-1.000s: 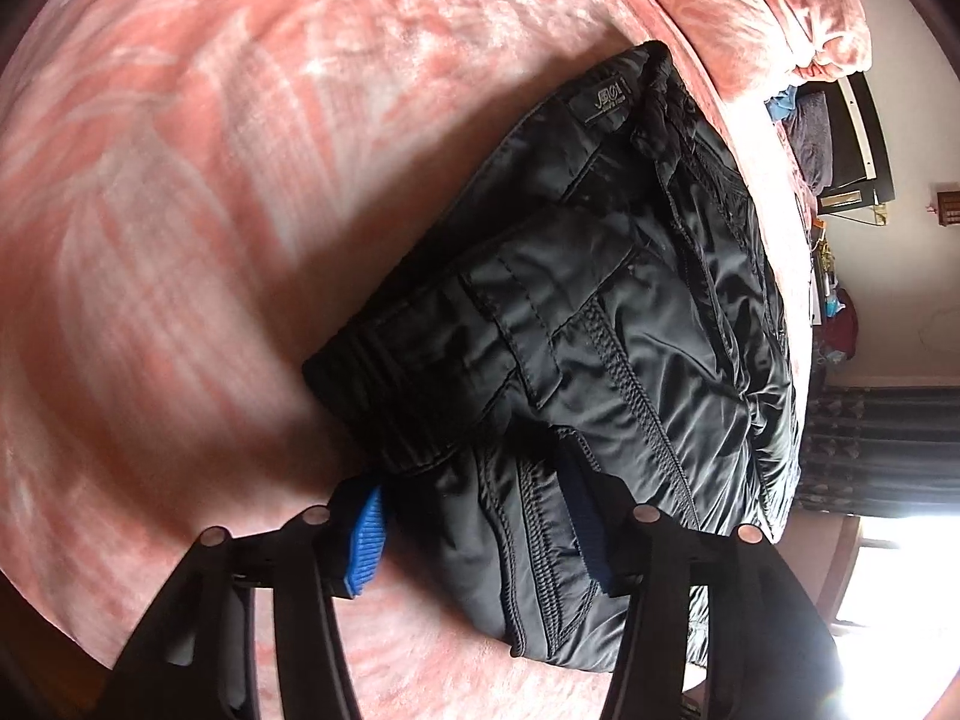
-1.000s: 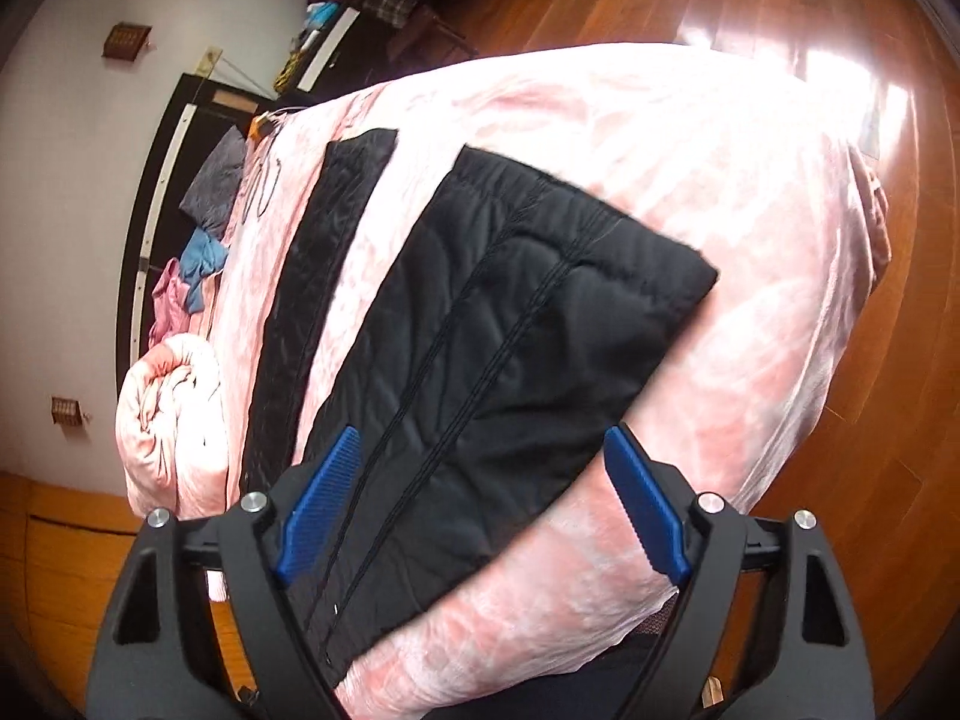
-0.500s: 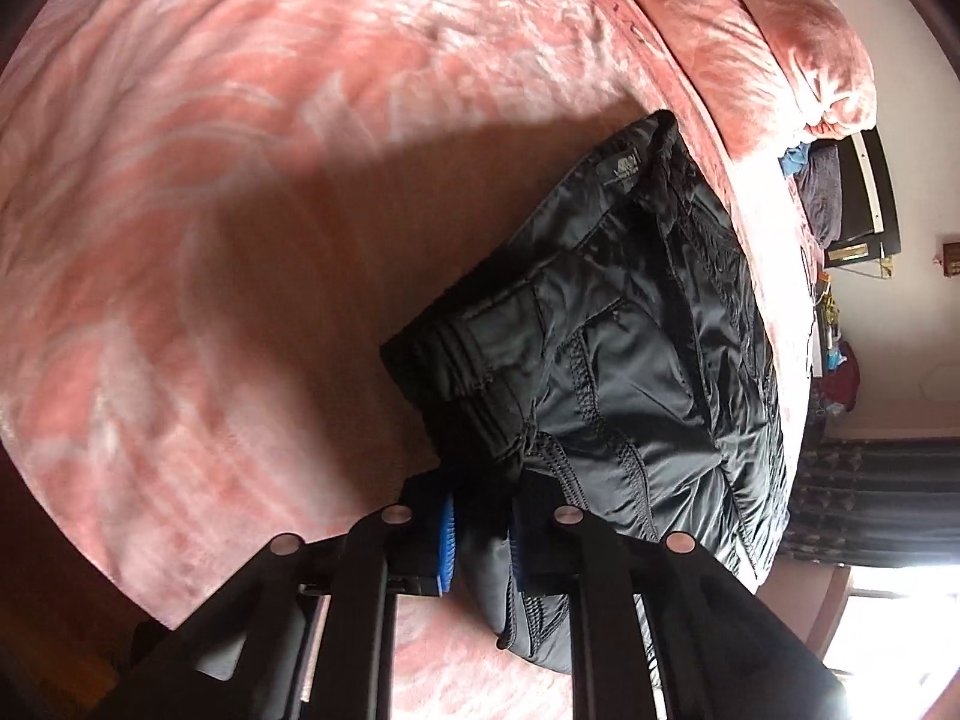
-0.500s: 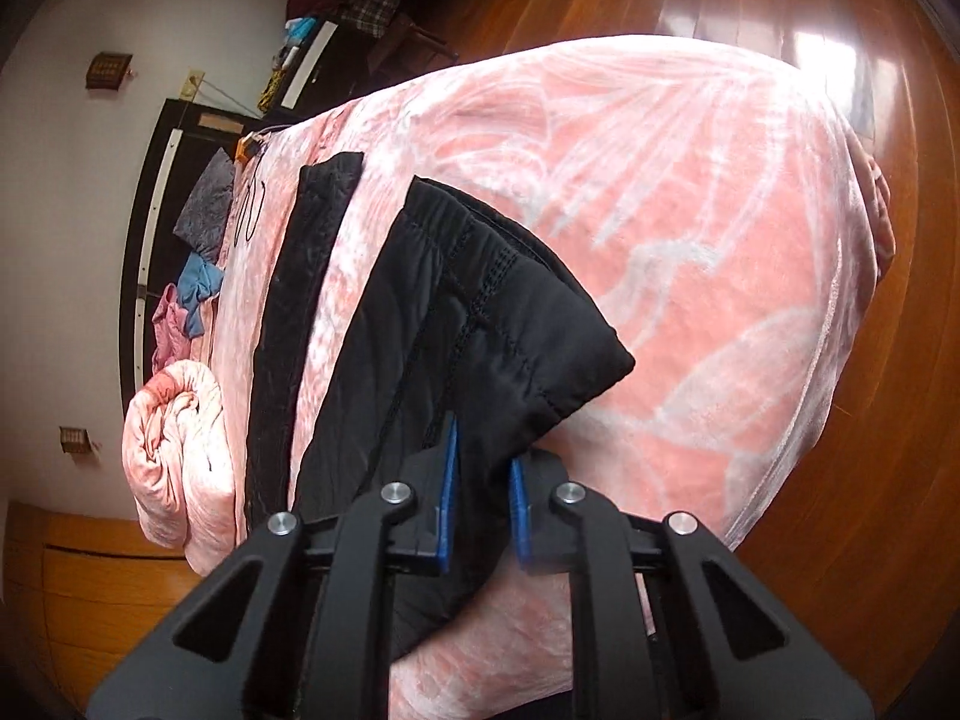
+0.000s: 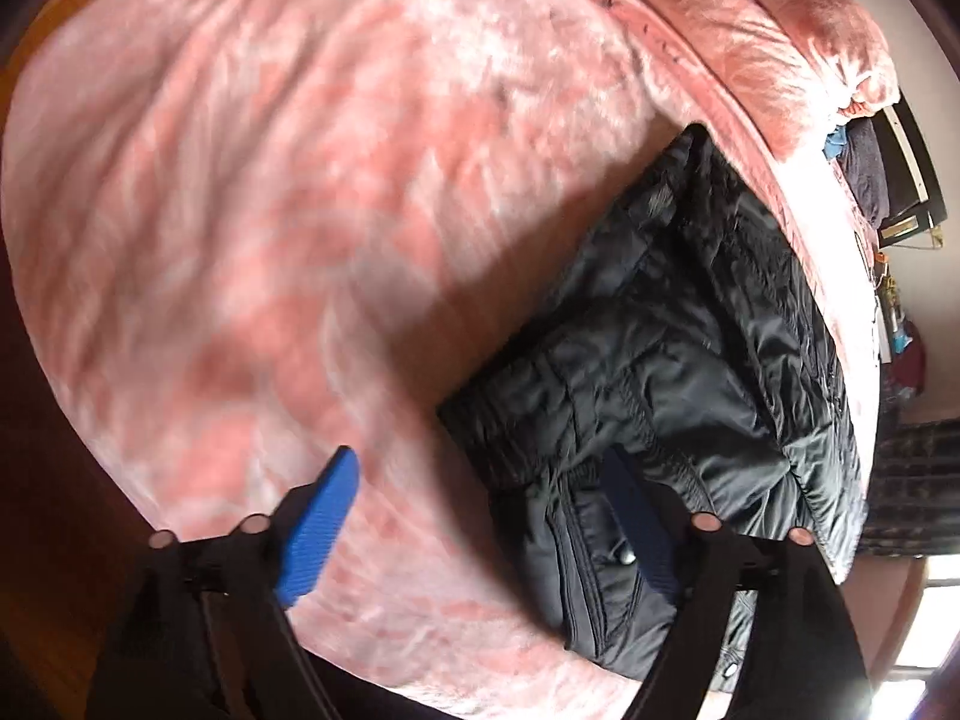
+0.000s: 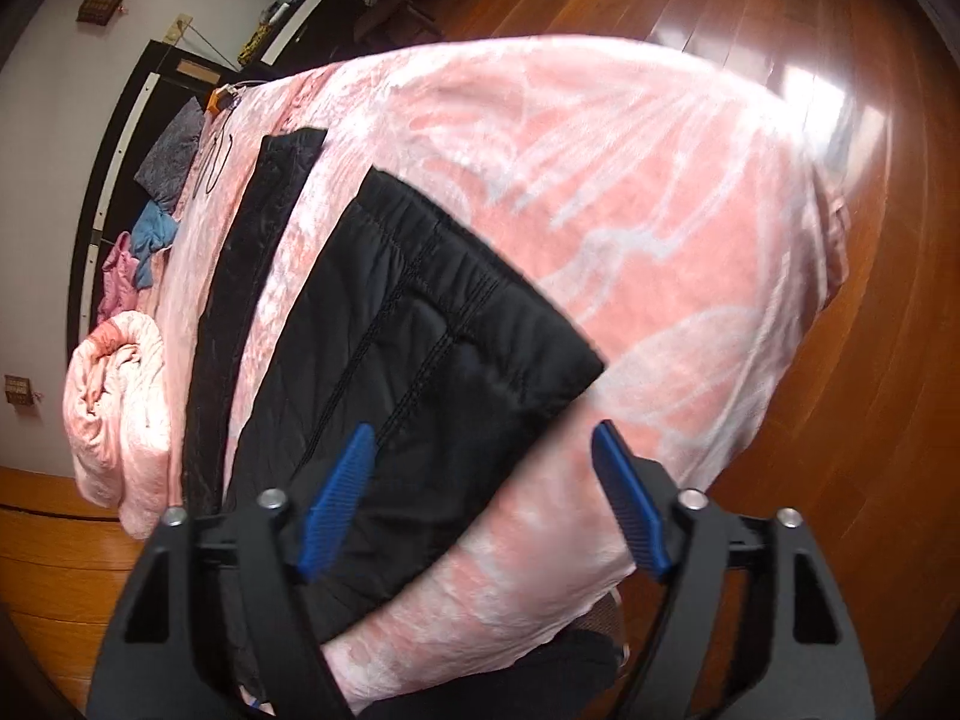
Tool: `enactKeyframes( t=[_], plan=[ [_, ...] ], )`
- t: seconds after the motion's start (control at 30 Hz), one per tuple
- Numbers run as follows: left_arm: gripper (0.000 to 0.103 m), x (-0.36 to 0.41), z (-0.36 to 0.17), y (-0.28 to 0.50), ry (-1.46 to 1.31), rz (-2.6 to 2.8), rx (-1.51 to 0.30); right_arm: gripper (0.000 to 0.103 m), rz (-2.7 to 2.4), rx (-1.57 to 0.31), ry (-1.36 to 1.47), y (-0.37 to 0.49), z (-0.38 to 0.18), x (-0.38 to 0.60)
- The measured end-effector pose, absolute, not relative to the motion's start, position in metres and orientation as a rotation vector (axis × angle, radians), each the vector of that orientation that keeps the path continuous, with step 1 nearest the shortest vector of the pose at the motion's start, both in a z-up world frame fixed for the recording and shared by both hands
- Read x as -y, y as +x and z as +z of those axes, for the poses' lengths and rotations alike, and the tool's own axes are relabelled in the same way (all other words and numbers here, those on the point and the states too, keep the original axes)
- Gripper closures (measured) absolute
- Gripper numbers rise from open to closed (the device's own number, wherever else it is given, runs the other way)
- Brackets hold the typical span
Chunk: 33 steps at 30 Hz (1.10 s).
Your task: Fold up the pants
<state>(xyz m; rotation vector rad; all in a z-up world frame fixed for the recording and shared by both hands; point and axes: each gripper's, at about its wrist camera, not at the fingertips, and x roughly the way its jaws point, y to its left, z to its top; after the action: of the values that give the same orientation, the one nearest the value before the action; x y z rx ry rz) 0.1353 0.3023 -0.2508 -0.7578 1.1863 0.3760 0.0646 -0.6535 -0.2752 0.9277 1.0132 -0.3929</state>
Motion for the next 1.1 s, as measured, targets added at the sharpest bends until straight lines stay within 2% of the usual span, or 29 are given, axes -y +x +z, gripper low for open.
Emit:
enactKeyframes(
  t=[0.07, 0.17, 0.23, 0.37, 0.57, 0.67, 0.7, 0.73, 0.77, 0.8, 1.1],
  plan=[
    [0.013, -0.310, -0.227, 0.160, -0.669, 0.339, -1.151, 0.025, -0.410, -0.994, 0.897, 0.064, -0.259, 0.664],
    [0.003, -0.314, -0.200, 0.221, -0.610, 0.184, -1.094, 0.025, -0.379, -0.965, 0.858, 0.083, -0.236, 0.667],
    [0.004, -0.314, -0.199, 0.273, -0.617, 0.045, -1.092, 0.025, -0.351, -0.960, 0.844, 0.103, -0.228, 0.661],
    [0.004, -0.318, -0.235, 0.368, -0.659, -0.053, -1.157, 0.022, -0.265, -0.954, 0.902, 0.148, -0.231, 0.643],
    [0.004, -0.314, -0.300, 0.436, -0.687, -0.106, -1.250, 0.022, -0.210, -1.025, 0.834, 0.210, -0.246, 0.608],
    [0.004, -0.304, -0.303, 0.446, -0.604, -0.140, -1.255, 0.022, -0.165, -1.054, 0.793, 0.247, -0.253, 0.597],
    [0.010, -0.303, -0.301, 0.446, -0.597, -0.149, -1.255, 0.022, -0.148, -1.062, 0.776, 0.262, -0.254, 0.594],
    [0.033, -0.302, -0.297, 0.445, -0.594, -0.155, -1.256, 0.022, -0.131, -1.064, 0.765, 0.274, -0.254, 0.594],
    [0.045, -0.299, -0.295, 0.444, -0.576, -0.166, -1.269, 0.021, -0.114, -1.062, 0.755, 0.289, -0.253, 0.593],
    [0.050, -0.297, -0.293, 0.444, -0.553, -0.166, -1.276, 0.020, -0.099, -1.059, 0.743, 0.304, -0.251, 0.593],
    [0.066, -0.297, -0.298, 0.452, -0.455, -0.129, -1.320, 0.015, -0.016, -1.061, 0.643, 0.447, -0.230, 0.628]
  ],
)
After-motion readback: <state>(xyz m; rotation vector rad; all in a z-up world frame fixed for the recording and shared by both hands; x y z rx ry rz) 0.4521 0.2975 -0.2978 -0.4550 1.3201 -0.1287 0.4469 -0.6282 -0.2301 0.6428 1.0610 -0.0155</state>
